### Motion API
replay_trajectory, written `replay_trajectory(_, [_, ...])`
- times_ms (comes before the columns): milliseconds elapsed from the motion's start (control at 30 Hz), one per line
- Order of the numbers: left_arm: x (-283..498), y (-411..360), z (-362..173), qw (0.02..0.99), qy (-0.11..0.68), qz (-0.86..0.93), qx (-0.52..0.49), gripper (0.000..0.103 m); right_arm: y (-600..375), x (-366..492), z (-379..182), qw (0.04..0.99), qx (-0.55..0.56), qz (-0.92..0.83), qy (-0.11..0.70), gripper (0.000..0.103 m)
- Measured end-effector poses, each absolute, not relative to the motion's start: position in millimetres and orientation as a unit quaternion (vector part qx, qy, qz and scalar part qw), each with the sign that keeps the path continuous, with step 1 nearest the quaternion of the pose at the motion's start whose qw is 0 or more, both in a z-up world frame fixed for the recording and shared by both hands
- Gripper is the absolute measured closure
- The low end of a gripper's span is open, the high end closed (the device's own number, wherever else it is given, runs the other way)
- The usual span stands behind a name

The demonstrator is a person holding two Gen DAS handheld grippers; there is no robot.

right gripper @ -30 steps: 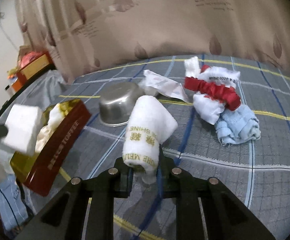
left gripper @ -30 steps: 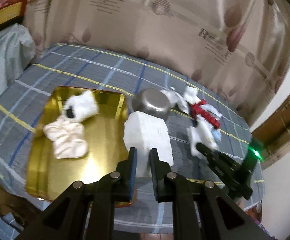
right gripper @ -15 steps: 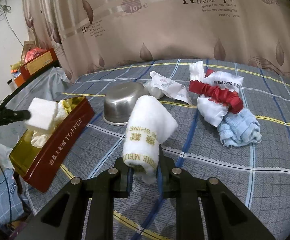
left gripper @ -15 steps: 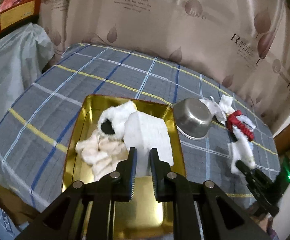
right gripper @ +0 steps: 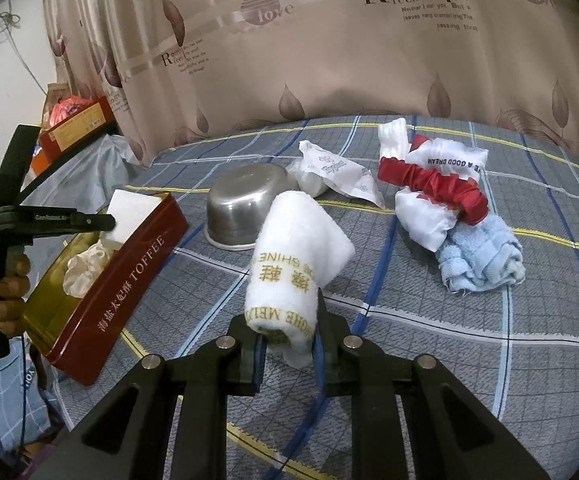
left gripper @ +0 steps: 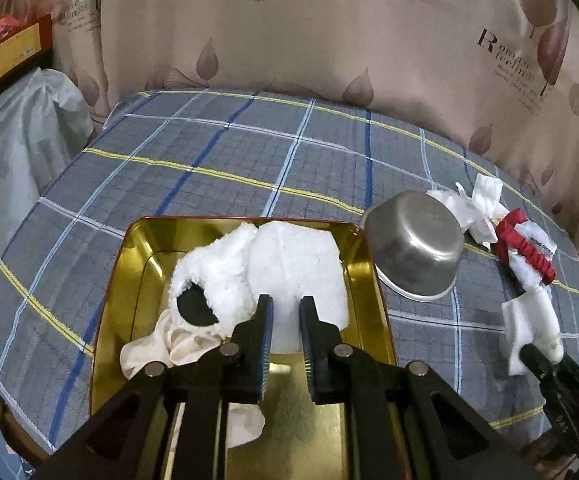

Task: Organize soft objects
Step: 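Place the sponge block and towel roll into the gold tray with both grippers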

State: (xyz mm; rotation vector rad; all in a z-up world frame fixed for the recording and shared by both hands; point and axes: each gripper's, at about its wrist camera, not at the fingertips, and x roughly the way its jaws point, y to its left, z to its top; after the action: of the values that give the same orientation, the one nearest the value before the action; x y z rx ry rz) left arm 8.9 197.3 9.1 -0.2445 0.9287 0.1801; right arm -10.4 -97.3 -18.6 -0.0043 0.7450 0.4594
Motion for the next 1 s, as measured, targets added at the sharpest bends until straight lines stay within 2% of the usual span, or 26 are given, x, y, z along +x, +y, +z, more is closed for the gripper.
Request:
replay_trajectory(233, [19, 189, 2, 0.878, 0.461, 0.085, -0.090, 0.079, -97, -11, -19, 0.906, -0.001, 0.222, 0.361, 0.085])
replay_trajectory(300, [19, 188, 1, 0.877, 0.463, 0.091, -0.087, 0.072, -97, -10, -19, 0.905, -0.001, 0.222, 0.362, 0.085])
replay_trajectory(467, [8, 190, 10, 0.883, 0.448, 0.099, -0.102, 0.062, -97, -10, -19, 0.905, 0.000, 0.222, 0.363, 0.085])
replay_trajectory(733, [-32, 189, 29, 0.887, 0.429, 0.095, -0.142, 0.061, -98, -9, -20, 0.905, -0.001, 0.223, 0.363, 0.085])
replay_trajectory(1000, [-91, 172, 37, 0.894, 0.405, 0.151, -0.117, 0.061, -93, -8, -19, 0.901, -0.018, 0.219, 0.374, 0.085])
